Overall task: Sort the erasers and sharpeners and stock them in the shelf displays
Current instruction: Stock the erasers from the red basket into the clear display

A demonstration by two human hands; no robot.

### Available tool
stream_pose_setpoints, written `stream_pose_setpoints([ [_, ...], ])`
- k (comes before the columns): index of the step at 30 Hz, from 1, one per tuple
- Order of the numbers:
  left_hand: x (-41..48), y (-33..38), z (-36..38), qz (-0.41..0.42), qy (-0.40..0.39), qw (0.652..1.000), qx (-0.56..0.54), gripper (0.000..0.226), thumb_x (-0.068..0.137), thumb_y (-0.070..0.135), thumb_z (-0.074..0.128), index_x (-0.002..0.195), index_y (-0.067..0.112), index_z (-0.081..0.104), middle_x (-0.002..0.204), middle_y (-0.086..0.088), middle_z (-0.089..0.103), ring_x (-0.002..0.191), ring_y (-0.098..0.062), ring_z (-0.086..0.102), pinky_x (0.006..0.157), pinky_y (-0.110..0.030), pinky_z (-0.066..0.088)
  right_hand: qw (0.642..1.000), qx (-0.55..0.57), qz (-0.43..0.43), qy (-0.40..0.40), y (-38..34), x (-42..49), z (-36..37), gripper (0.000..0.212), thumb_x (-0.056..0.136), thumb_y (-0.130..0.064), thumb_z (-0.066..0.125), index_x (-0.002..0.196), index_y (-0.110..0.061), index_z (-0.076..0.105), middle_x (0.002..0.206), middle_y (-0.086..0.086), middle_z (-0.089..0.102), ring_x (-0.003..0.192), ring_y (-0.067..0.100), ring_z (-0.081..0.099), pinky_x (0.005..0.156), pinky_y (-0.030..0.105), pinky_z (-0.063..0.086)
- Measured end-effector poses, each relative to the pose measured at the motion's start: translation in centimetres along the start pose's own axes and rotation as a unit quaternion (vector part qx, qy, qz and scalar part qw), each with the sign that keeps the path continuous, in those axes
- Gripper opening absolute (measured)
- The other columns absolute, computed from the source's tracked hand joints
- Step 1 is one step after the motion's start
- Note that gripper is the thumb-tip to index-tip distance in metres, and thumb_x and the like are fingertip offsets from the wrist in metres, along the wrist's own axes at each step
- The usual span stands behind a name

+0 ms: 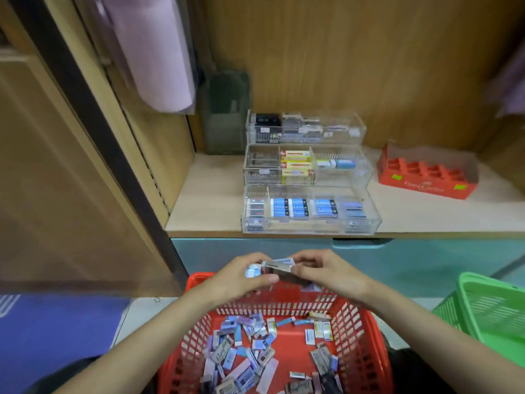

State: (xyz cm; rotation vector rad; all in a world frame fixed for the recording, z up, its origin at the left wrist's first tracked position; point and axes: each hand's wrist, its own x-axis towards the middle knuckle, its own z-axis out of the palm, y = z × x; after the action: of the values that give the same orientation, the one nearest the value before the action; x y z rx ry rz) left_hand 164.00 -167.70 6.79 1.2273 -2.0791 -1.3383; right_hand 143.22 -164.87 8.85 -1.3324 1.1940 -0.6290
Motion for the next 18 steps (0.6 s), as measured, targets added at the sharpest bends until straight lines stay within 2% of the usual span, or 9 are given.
stream_pose_setpoints([
  [2, -0.1, 1.2, -0.5, 0.007, 0.019, 0.999, -0.035, 0.024, 0.088, 0.029, 0.064, 0.096, 0.006, 0.061, 0.078, 0.002, 0.060, 0.069, -0.008, 0.053, 0.065, -0.016, 0.041, 0.999, 0.021, -0.029, 0.010, -1.3, -0.4, -0.3, 0.013, 0.092, -0.007, 0.056, 0.095, -0.014, 0.067, 0.089, 0.003, 0.067, 0.081, 0.008, 0.060, 0.075, 0.018, 0.045],
  [4, -0.1, 2.2, -0.9, 0.008, 0.041, 0.997, -0.068, 0.032, 0.088, 0.031, 0.063, 0.099, 0.002, 0.060, 0.076, -0.001, 0.059, 0.064, -0.011, 0.050, 0.060, -0.019, 0.041, 0.996, 0.053, -0.044, 0.055, -2.3, -0.6, -0.6, 0.012, 0.088, -0.016, 0.060, 0.098, -0.017, 0.067, 0.094, -0.002, 0.070, 0.085, 0.003, 0.064, 0.077, 0.013, 0.046],
  [7, 0.2, 2.8, -1.2, -0.012, 0.073, 0.989, -0.128, 0.031, 0.087, 0.031, 0.063, 0.109, 0.010, 0.062, 0.076, 0.002, 0.060, 0.062, -0.009, 0.052, 0.055, -0.021, 0.042, 0.990, 0.107, -0.038, 0.080, -2.8, -0.2, -1.1, 0.037, 0.075, -0.034, 0.065, 0.109, -0.019, 0.065, 0.101, 0.000, 0.070, 0.095, 0.010, 0.066, 0.080, 0.016, 0.047],
  [10, 0.8, 2.7, -1.7, -0.037, 0.102, 0.981, -0.163, 0.031, 0.086, 0.029, 0.064, 0.111, 0.009, 0.061, 0.065, 0.008, 0.059, 0.054, -0.008, 0.052, 0.050, -0.021, 0.040, 0.987, 0.149, -0.020, 0.050, -3.1, 0.4, -1.9, 0.051, 0.069, -0.020, 0.080, 0.117, -0.016, 0.060, 0.092, 0.006, 0.061, 0.080, 0.014, 0.058, 0.075, 0.019, 0.045],
  [13, 1.2, 2.6, -2.4, -0.055, 0.132, 0.975, -0.168, 0.030, 0.085, 0.029, 0.065, 0.106, 0.008, 0.059, 0.061, 0.008, 0.058, 0.052, -0.009, 0.051, 0.051, -0.023, 0.040, 0.988, 0.143, -0.013, 0.054, -2.9, 1.0, -2.7, 0.060, 0.060, -0.004, 0.071, 0.118, -0.018, 0.061, 0.104, 0.003, 0.059, 0.081, 0.004, 0.056, 0.084, 0.021, 0.043],
  [15, 1.3, 2.8, -2.7, -0.059, 0.140, 0.973, -0.173, 0.026, 0.085, 0.031, 0.066, 0.102, 0.012, 0.059, 0.060, 0.007, 0.058, 0.052, -0.010, 0.052, 0.053, -0.024, 0.041, 0.990, 0.111, -0.019, 0.085, -2.9, 1.3, -2.8, 0.055, 0.059, 0.002, 0.072, 0.110, -0.016, 0.063, 0.097, 0.005, 0.056, 0.079, 0.006, 0.056, 0.078, 0.018, 0.046],
  [18, 1.3, 3.1, -2.8, -0.050, 0.151, 0.971, -0.179, 0.011, 0.087, 0.028, 0.065, 0.083, 0.020, 0.059, 0.063, 0.008, 0.058, 0.053, -0.008, 0.052, 0.054, -0.025, 0.042, 0.988, 0.053, -0.022, 0.141, -3.0, 1.5, -2.5, 0.033, 0.069, 0.009, 0.076, 0.095, -0.009, 0.064, 0.086, 0.013, 0.061, 0.074, 0.017, 0.060, 0.064, 0.019, 0.052],
])
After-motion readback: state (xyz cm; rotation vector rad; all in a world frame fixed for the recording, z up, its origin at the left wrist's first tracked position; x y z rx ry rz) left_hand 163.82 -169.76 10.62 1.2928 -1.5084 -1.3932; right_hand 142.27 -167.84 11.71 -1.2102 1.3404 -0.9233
